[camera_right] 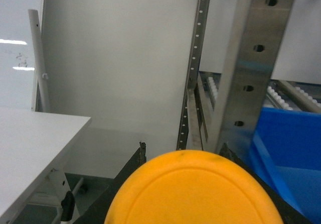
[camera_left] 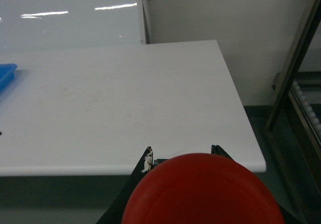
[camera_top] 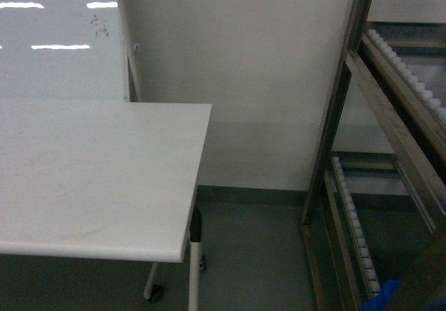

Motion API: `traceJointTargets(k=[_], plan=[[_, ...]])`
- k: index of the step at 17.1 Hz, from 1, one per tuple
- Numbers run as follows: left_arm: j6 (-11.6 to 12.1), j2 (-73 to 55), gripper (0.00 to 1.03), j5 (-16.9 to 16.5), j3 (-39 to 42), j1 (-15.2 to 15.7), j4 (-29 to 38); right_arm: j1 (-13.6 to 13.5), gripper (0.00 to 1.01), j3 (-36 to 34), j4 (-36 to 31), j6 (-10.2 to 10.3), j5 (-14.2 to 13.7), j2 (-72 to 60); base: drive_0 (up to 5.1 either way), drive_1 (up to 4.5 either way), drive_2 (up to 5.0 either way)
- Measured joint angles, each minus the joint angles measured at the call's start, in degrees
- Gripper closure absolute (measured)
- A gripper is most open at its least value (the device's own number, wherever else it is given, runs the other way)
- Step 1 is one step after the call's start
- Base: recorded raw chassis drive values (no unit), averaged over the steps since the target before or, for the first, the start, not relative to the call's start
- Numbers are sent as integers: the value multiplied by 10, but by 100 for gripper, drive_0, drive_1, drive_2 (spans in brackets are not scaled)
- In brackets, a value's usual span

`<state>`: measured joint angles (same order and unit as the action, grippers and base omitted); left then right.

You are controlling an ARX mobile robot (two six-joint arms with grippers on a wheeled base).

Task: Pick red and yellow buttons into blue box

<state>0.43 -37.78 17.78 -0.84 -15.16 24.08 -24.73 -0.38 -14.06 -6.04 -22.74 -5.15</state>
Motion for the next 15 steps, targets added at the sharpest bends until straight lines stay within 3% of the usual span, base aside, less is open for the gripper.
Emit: traceJointTargets(k=[15], plan=[[0, 0, 77, 0, 0, 0, 0, 0, 62, 0, -2, 0, 0, 0, 485, -323, -142]])
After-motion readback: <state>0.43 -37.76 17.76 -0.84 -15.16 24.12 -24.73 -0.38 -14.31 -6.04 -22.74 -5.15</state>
